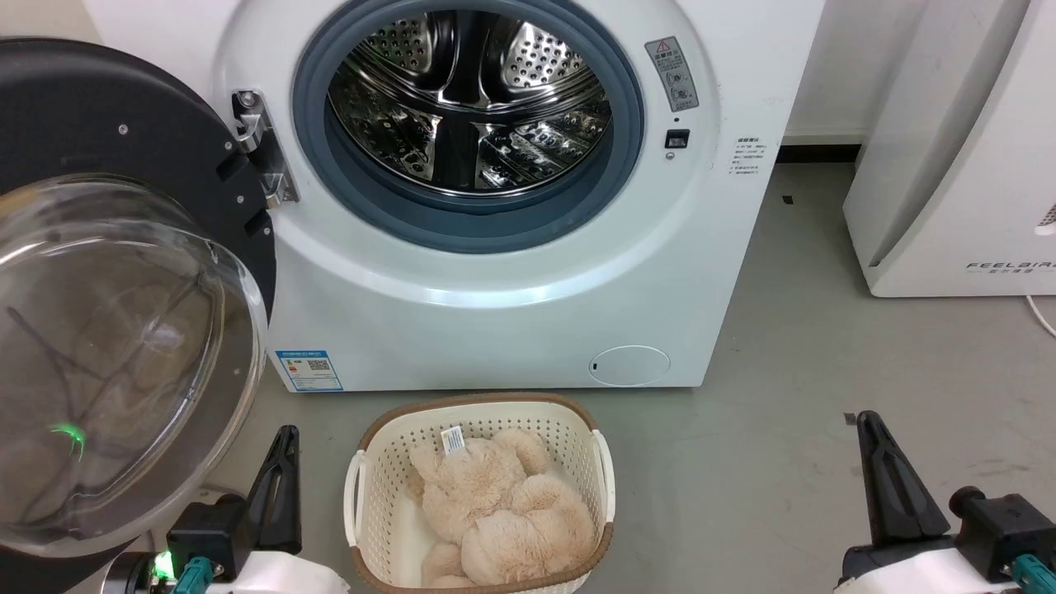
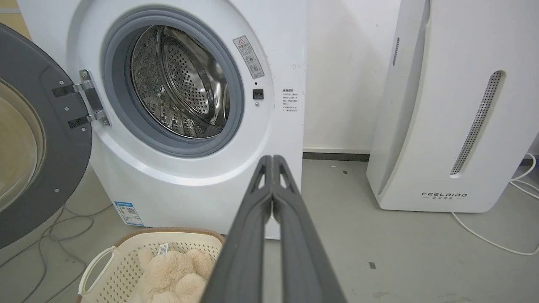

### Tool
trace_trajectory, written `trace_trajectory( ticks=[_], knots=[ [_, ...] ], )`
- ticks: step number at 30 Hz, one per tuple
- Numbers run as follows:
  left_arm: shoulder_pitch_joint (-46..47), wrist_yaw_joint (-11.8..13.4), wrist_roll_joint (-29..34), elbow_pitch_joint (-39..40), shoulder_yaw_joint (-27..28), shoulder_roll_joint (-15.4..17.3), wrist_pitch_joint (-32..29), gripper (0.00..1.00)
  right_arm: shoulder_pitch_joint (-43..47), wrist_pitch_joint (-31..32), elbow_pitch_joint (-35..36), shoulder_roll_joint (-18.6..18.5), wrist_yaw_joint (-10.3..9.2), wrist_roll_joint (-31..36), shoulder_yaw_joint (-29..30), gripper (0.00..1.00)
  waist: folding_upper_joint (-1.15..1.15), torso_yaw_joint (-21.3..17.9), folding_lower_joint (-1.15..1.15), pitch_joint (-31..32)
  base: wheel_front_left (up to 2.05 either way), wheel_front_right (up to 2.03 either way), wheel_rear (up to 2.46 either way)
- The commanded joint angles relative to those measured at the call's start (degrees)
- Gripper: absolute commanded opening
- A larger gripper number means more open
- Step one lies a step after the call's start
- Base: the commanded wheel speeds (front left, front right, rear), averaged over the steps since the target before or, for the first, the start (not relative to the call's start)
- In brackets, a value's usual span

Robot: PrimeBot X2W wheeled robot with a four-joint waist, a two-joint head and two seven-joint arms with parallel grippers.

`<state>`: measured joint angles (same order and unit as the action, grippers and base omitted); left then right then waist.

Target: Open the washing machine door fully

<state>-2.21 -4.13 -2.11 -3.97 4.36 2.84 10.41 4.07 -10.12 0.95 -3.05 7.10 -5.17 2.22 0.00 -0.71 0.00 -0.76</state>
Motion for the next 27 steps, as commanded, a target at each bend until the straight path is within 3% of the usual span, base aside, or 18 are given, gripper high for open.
trace_trajectory(
  ticks=[1,27],
  knots=[
    [0.66,0.31,0.41,0.36,-0.17,0.02,-0.3,0.0,-1.11,0.28,-0.07,0.06,0.12,0.35,-0.15,0.0,0.0,0.01,0.0,0.01,0.0,0.0,0.0],
    [1.14,1.49,0.94,1.48,-1.47,0.03,-3.44,0.0,-2.03,3.34,-0.34,0.09,0.2,1.84,-0.79,0.0,0.0,0.23,0.0,0.24,0.0,0.0,0.0]
  ],
)
